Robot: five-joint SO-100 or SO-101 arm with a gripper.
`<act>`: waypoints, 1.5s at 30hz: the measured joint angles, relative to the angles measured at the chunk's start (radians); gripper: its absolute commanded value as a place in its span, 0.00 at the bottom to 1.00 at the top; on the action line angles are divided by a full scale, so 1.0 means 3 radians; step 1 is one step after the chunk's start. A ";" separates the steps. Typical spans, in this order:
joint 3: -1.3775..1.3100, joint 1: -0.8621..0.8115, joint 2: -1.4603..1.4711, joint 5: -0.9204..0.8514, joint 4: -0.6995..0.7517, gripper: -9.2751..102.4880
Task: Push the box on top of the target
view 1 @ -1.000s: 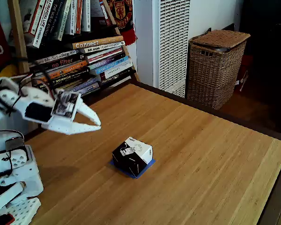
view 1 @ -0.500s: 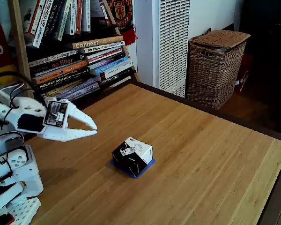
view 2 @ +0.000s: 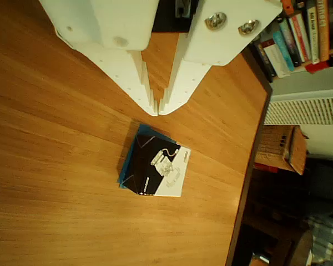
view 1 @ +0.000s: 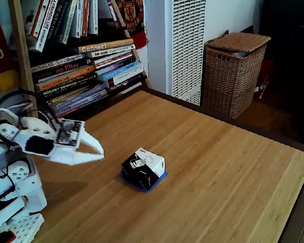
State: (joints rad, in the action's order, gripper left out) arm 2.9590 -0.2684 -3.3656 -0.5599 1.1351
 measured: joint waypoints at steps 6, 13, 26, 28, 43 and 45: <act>0.0256 0.0092 0.0000 -0.0230 -0.0112 0.08; 0.0476 0.0184 0.0000 -0.0828 -0.0138 0.08; 0.0506 0.0251 0.0000 -0.1565 0.0205 0.08; 0.0506 0.0343 0.0000 -0.1580 0.0307 0.08; 0.0506 0.0516 0.0000 -0.1590 0.0619 0.08; 0.0506 0.0506 0.0000 -0.1590 0.0619 0.08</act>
State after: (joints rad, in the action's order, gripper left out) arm 3.1109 -0.1166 -3.3656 -1.0370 1.3208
